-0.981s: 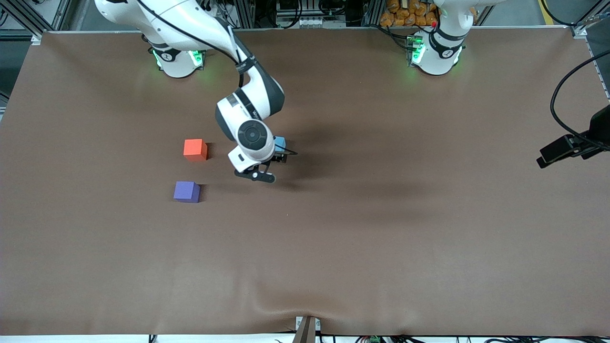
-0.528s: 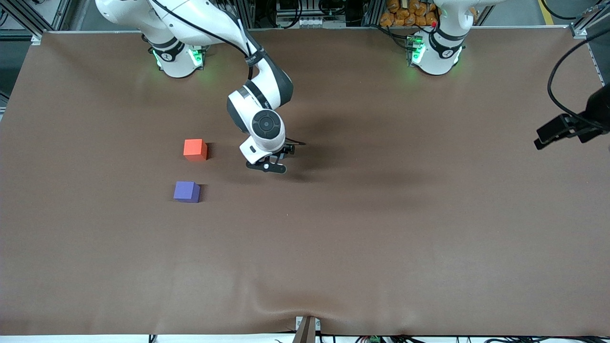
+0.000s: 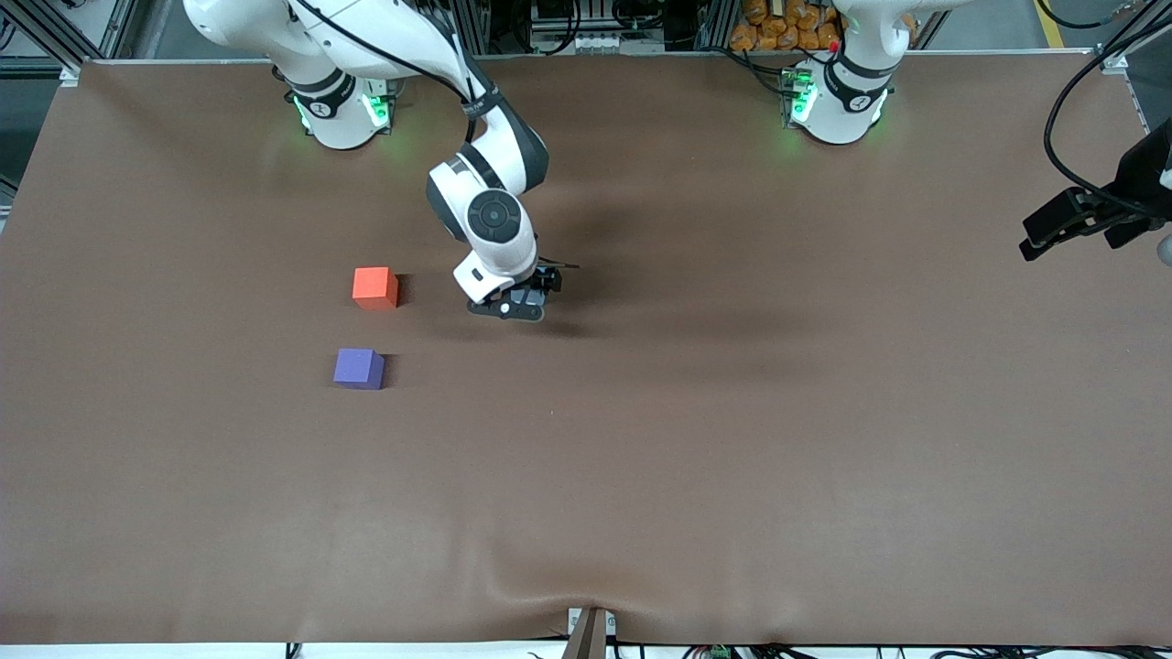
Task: Place blue block between orange and purple blocks
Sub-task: 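Close the right gripper on the cyan block and lift it, then carry the cyan block with the right gripper between orange and purple blocks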
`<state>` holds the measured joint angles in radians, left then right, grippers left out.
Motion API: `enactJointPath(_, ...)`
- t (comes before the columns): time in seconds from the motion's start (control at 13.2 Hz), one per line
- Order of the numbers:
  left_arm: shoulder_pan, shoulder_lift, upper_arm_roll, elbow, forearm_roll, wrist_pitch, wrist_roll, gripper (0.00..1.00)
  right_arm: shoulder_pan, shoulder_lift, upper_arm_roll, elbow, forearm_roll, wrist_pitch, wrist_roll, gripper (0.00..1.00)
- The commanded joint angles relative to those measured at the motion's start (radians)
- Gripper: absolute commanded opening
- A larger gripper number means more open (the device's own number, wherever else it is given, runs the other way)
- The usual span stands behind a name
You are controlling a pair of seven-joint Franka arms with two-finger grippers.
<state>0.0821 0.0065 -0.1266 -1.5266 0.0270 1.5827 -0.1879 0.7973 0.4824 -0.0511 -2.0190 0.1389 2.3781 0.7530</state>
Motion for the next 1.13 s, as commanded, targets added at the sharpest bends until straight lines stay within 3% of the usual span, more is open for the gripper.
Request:
enactJointPath(0.0, 0.008, -0.008, -0.005, -0.014, 0.004, 0.019, 0.019, 1.00, 0.014, -0.047, -0.004, -0.044, 0.004, 0.007, 0.034, 0.75)
enactJointPath(0.08, 0.007, -0.008, -0.005, -0.014, 0.004, 0.019, 0.019, 1.00, 0.016, -0.048, -0.003, -0.037, 0.002, -0.002, 0.058, 0.51)
enactJointPath(0.23, 0.007, -0.011, -0.007, -0.018, 0.002, 0.008, 0.022, 1.00, 0.019, -0.051, -0.004, -0.021, 0.004, -0.011, 0.068, 0.19)
enactJointPath(0.45, 0.002, -0.007, -0.011, -0.012, 0.002, 0.011, 0.027, 1.00, -0.007, -0.065, -0.013, 0.042, 0.002, -0.123, 0.074, 0.15)
enactJointPath(0.6, -0.001, 0.006, -0.015, -0.014, 0.001, 0.040, 0.025, 1.00, -0.090, -0.120, -0.016, 0.036, 0.001, -0.166, 0.016, 0.15)
enactJointPath(1.06, -0.002, 0.009, -0.016, -0.020, -0.001, 0.042, 0.027, 1.00, -0.332, -0.252, -0.019, -0.019, -0.010, -0.292, -0.370, 0.15)
